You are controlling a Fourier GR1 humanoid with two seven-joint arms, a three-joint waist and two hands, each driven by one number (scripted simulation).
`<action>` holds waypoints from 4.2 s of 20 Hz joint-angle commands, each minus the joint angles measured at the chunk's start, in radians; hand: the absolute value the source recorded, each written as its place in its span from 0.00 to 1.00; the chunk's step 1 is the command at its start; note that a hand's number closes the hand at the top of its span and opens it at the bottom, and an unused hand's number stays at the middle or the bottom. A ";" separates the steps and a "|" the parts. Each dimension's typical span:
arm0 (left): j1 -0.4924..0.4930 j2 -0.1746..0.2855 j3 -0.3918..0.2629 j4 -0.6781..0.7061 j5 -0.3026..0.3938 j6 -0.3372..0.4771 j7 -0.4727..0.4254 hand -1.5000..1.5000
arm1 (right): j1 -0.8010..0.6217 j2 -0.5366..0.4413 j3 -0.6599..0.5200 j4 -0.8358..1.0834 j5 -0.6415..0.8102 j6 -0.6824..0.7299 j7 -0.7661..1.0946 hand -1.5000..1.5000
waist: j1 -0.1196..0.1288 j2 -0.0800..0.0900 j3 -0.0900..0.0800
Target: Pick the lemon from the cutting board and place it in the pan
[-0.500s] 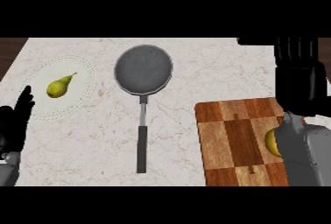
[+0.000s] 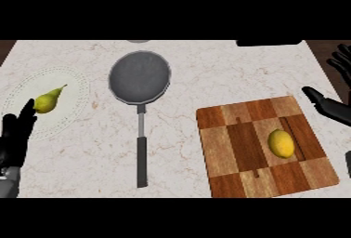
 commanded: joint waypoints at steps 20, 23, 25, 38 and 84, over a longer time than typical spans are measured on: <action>-0.035 -0.039 -0.035 -0.058 -0.031 -0.054 0.097 0.50 | 0.500 -0.327 -0.011 -0.456 0.395 0.002 0.490 0.00 | 0.075 -0.002 0.004; -0.048 -0.018 -0.013 -0.024 -0.022 -0.079 0.084 0.50 | 0.478 -0.422 0.026 -0.490 0.418 0.101 0.667 0.00 | 0.080 0.000 0.004; -0.049 -0.052 -0.034 -0.032 -0.036 -0.058 0.091 0.50 | 0.422 -0.473 0.056 -0.520 0.393 0.178 0.791 0.00 | 0.083 -0.002 0.005; 0.021 -0.046 0.023 -0.092 -0.033 -0.108 0.104 0.50 | 0.103 -0.317 0.386 -0.366 0.507 0.392 1.137 0.00 | 0.074 -0.009 0.011; -0.045 -0.211 0.188 -0.058 -0.241 -0.206 0.111 0.50 | 0.102 -0.028 0.275 0.048 1.107 0.491 0.720 1.00 | 0.062 -0.009 0.011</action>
